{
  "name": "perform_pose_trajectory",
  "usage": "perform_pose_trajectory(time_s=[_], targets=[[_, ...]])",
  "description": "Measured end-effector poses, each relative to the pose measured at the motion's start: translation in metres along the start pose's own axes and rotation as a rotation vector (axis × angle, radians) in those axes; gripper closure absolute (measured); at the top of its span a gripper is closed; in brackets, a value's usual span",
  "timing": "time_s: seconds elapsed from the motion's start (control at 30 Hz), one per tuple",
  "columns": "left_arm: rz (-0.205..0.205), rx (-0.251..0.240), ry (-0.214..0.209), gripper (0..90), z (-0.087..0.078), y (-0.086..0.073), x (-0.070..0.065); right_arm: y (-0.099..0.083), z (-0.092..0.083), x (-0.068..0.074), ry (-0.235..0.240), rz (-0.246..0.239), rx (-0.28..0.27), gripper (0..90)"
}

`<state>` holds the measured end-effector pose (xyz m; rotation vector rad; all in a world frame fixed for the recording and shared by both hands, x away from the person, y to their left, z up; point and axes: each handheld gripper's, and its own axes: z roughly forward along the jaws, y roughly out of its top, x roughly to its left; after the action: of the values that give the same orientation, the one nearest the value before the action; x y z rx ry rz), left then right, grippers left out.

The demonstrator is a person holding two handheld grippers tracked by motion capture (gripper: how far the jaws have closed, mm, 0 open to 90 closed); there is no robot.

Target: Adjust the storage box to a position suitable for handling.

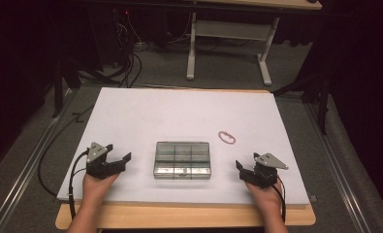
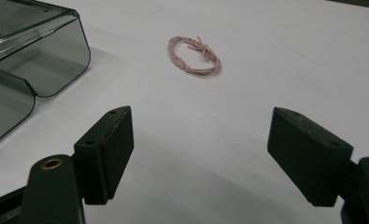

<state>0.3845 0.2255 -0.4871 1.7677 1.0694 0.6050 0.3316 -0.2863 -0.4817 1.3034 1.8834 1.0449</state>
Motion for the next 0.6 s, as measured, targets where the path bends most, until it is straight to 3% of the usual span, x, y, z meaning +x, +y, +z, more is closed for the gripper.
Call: perform_pose_trajectory(time_s=[0.1, 0.17, 0.37, 0.6], targets=[[0.035, 0.022, 0.013, 19.0, 0.0021, 0.0007, -0.0039, -0.0001, -0.0001, -0.0004, -0.003, 0.006, -0.001, 24.3], [0.036, 0.049, 0.014, 19.0, 0.0047, 0.0017, -0.0039, -0.0001, -0.0002, -0.0014, -0.004, 0.020, 0.001, 25.3], [0.012, 0.039, 0.012, 22.1, 0.0035, 0.0015, -0.0014, -0.0003, -0.0003, -0.0010, -0.008, 0.014, -0.005, 25.8], [0.034, 0.010, 0.015, 27.0, 0.0010, 0.0003, -0.0038, -0.0006, -0.0015, 0.0002, -0.010, 0.004, -0.015, 25.9]])
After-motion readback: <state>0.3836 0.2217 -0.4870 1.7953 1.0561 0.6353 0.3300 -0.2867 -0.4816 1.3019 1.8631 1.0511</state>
